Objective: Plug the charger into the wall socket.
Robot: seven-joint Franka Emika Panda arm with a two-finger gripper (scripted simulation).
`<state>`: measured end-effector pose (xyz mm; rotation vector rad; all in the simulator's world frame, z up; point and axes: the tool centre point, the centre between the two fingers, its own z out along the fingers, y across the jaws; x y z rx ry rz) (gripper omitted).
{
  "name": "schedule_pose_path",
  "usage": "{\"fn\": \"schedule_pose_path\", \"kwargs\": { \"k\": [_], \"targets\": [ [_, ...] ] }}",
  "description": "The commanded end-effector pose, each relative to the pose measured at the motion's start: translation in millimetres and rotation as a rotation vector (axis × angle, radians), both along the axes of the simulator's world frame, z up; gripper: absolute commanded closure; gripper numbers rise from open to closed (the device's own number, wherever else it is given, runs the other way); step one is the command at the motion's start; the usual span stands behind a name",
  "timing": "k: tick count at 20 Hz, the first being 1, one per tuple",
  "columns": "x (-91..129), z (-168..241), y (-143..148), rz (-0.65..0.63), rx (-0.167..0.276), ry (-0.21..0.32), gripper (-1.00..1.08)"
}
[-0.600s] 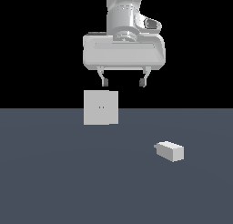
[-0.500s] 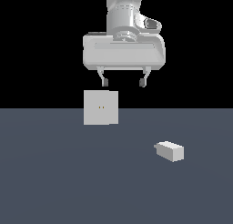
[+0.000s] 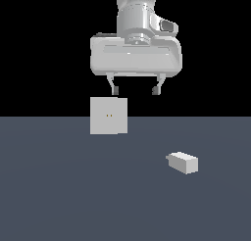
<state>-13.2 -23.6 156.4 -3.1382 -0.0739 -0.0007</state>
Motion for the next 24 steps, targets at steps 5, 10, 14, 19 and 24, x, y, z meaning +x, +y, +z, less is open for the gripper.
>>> {"fn": "schedule_pose_path", "kwargs": {
  "k": [5,10,14,19,24],
  "targets": [
    [-11,-10,-10,0.046,0.009,-0.048,-0.92],
    [-21,-21,-21,0.096,0.019,-0.100,-0.92],
    [-28,-31,-31,0.139,0.027,-0.145,-0.92],
    [-35,-43,-42,0.187,0.037,-0.194,-0.92],
    [-41,-53,-52,0.228,0.046,-0.238,-0.92]
  ]
}}
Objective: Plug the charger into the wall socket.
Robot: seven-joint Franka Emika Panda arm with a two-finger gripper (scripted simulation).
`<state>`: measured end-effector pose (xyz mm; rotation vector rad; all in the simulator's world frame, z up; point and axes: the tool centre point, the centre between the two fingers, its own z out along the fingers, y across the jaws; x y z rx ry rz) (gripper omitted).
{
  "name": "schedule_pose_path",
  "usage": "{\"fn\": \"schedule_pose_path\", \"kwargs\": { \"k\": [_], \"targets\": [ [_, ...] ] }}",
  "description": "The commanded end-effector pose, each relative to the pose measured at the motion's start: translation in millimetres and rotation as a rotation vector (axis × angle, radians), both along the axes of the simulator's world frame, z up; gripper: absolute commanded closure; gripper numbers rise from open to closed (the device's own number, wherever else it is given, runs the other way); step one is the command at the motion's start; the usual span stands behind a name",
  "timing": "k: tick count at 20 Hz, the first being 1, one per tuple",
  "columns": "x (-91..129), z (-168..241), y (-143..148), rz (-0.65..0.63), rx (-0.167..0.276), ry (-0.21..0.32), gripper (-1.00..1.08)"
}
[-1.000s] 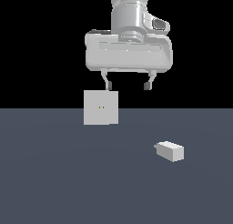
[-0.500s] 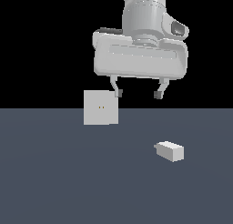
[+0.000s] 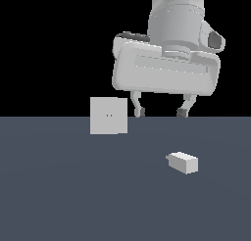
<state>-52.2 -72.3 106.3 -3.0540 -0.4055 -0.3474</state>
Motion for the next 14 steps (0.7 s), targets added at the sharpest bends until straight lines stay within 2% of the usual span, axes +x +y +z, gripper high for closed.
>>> {"fn": "schedule_pose_path", "kwargs": {
  "k": [1,14],
  "targets": [
    [-2,-5,-5,0.021,0.004,-0.022,-0.92],
    [-9,-30,-26,0.116,0.031,-0.119,-0.92]
  ]
}}
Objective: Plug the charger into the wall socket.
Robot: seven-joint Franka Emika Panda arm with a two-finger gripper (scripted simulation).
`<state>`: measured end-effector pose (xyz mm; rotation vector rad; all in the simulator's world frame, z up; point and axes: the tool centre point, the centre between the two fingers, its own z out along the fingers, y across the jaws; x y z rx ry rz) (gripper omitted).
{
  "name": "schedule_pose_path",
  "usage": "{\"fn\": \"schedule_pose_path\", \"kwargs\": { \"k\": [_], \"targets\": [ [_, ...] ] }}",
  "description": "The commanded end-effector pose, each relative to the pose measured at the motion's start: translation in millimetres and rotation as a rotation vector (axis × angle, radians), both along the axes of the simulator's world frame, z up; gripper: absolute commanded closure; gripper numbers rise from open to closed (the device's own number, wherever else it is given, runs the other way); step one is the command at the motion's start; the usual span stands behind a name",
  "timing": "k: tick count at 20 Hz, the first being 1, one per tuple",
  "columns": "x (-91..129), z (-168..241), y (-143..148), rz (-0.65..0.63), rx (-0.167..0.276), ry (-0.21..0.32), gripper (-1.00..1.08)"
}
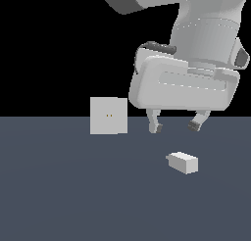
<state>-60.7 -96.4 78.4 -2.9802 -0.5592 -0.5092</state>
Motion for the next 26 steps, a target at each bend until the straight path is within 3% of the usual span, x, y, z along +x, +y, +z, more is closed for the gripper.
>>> {"fn": "schedule_pose_path", "kwargs": {
  "k": [1,11,26],
  "targets": [
    [0,-4,-3,0.016,0.005,-0.017,-0.92],
    [-1,-15,-11,0.054,0.017,-0.052,-0.92],
    [-2,-42,-11,0.058,0.017,-0.053,-0.92]
  ]
}}
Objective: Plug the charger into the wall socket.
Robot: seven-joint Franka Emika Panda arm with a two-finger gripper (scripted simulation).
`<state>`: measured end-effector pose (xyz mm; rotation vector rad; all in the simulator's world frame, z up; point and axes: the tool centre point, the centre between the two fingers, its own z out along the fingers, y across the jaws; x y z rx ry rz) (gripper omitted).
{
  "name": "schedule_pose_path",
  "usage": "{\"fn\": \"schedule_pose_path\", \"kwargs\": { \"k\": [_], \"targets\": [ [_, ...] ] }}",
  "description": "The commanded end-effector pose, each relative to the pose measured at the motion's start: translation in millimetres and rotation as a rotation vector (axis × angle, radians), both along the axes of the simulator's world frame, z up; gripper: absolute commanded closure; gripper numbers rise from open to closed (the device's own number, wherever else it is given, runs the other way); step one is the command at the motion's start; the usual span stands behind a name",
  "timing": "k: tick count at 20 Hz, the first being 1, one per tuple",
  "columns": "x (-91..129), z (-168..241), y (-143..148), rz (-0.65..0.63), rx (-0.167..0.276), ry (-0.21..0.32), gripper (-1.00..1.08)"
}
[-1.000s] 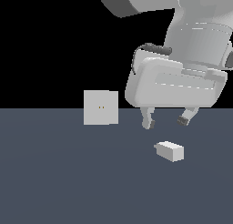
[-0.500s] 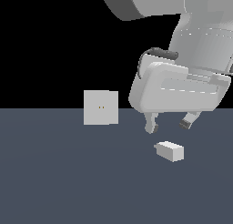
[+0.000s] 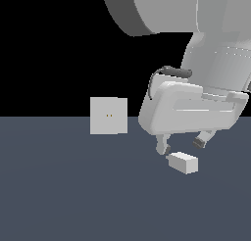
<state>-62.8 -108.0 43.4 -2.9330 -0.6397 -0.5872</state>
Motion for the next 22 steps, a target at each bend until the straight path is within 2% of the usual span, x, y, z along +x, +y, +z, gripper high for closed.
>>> {"fn": "schedule_pose_path", "kwargs": {
  "k": [1,10,11,22],
  "targets": [
    [-1,-12,0,0.001,0.000,0.001,-0.92],
    [0,-32,0,0.001,0.000,0.001,-0.92],
    [0,-32,0,0.001,0.000,0.001,1.08],
    [-1,-31,2,0.004,0.000,0.001,1.08]
  ]
}}
